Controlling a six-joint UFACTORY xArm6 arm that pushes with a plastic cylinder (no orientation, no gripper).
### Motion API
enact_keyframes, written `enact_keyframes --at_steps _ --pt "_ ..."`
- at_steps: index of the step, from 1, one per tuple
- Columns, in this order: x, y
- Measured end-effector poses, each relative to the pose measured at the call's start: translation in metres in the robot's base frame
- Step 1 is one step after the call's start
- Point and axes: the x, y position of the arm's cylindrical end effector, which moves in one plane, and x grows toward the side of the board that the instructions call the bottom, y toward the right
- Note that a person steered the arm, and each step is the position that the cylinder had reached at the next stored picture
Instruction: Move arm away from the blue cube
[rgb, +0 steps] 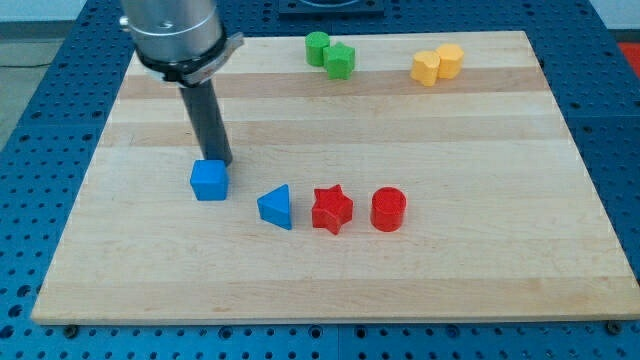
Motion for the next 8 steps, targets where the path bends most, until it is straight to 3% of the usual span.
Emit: enact_keyframes --at_steps 4,5,7,8 --pt "0.045 -0.016" --pt "0.046 -0.061" --pt "0.098 -0.059" --pt "0.098 -0.059"
